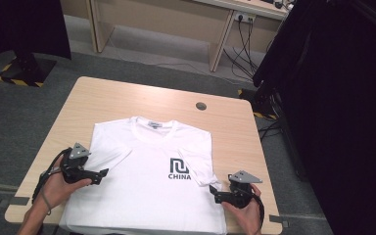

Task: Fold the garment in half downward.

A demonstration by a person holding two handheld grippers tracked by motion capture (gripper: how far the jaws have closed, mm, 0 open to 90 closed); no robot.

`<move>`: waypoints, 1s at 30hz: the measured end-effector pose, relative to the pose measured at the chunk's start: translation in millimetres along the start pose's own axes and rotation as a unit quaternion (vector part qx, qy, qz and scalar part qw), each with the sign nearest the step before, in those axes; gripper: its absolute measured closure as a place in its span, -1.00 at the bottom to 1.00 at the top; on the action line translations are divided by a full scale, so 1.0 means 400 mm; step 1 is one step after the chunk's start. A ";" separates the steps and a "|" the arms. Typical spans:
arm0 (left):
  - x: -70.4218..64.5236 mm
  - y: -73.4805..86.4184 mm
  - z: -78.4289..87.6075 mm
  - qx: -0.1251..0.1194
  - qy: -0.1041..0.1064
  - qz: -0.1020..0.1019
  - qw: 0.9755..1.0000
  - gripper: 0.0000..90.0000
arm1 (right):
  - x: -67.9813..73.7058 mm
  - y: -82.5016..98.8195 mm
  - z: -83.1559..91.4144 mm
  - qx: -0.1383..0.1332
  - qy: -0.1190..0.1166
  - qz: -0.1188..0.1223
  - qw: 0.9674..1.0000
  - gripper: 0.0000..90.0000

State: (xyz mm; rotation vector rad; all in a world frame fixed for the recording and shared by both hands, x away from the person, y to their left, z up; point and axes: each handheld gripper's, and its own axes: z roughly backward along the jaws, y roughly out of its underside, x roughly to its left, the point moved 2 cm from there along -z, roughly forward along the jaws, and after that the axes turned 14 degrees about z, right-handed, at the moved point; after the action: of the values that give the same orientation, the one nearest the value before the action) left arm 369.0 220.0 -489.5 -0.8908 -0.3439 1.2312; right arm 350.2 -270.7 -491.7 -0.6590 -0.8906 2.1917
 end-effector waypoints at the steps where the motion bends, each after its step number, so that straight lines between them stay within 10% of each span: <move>1: 0.005 -0.007 0.002 -0.003 -0.005 0.004 1.000 -0.93 | -0.005 -0.008 -0.005 0.000 0.002 0.000 1.000 -0.73; 17: 0.022 0.000 -0.045 0.045 -0.035 0.003 0.998 -0.89 | -0.041 -0.103 -0.134 0.063 0.034 0.025 0.997 -0.71; 30: -0.022 0.062 0.007 0.063 -0.032 -0.007 0.997 -0.98 | -0.004 -0.049 -0.070 0.060 0.024 0.015 0.998 -0.71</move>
State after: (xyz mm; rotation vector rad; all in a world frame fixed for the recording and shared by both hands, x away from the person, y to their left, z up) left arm 347.5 214.4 -504.1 -0.7413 -0.3183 1.2566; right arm 377.4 -249.9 -494.6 -0.6673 -0.7229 2.2278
